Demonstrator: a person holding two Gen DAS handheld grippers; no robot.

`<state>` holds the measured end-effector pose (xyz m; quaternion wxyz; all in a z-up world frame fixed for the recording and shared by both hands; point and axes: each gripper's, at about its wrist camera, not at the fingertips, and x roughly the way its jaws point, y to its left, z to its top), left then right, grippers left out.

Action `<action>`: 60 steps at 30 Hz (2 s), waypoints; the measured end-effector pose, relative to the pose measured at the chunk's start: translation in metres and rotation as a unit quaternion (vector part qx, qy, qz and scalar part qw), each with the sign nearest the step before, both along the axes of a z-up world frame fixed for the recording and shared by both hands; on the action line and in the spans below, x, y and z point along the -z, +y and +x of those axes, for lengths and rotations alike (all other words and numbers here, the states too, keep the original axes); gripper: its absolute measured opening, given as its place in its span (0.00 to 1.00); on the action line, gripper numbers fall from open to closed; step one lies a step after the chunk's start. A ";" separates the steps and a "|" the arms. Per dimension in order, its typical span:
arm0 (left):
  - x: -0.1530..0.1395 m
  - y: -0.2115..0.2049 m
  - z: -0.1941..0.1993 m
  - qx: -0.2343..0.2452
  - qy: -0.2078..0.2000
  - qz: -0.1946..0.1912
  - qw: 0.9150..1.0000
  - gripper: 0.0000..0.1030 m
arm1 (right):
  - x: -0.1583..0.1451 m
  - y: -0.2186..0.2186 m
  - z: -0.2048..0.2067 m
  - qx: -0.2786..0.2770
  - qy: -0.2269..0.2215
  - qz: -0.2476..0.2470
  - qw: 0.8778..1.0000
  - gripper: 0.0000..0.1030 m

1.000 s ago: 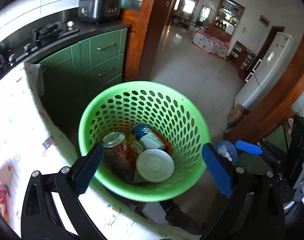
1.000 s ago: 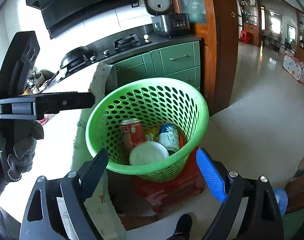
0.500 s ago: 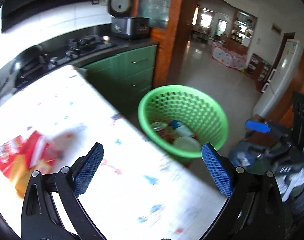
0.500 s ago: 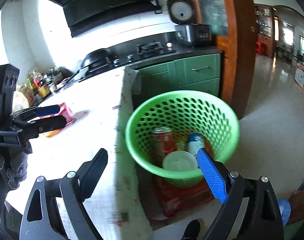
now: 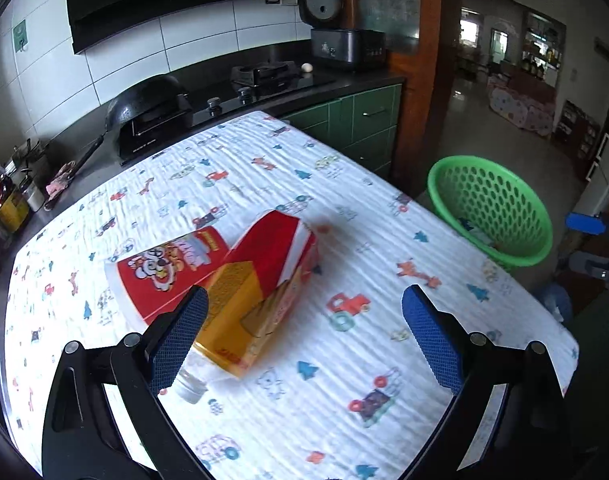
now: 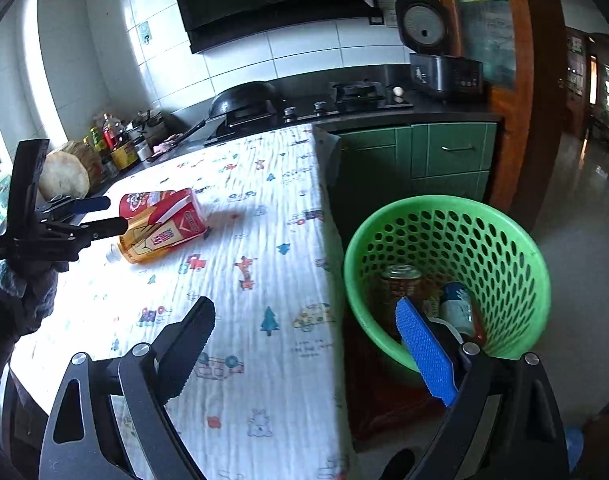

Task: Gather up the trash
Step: 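Move both tools back over the table toward the bottle and red cup, then grasp the red-and-yellow drink bottle with the left tool and lift it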

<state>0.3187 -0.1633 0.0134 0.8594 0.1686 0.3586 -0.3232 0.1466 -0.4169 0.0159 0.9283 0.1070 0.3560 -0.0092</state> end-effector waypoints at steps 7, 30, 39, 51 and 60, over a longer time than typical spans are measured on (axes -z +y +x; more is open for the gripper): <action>0.016 0.013 0.029 0.002 0.006 0.027 1.000 0.91 | 0.007 0.013 0.019 -0.018 0.009 0.000 1.000 0.86; 0.045 -0.021 0.055 0.056 0.026 0.082 0.995 0.81 | 0.026 0.023 0.049 -0.041 0.037 0.005 0.998 0.86; 0.046 -0.029 0.051 0.079 0.020 0.103 0.991 0.75 | 0.031 0.022 0.054 -0.045 0.042 0.009 0.998 0.86; 0.055 -0.045 0.053 0.107 0.015 0.151 0.983 0.75 | 0.036 0.024 0.058 -0.055 0.047 0.012 0.997 0.86; 0.056 -0.048 0.045 0.116 0.009 0.156 0.981 0.74 | 0.042 0.025 0.061 -0.059 0.052 0.016 0.997 0.86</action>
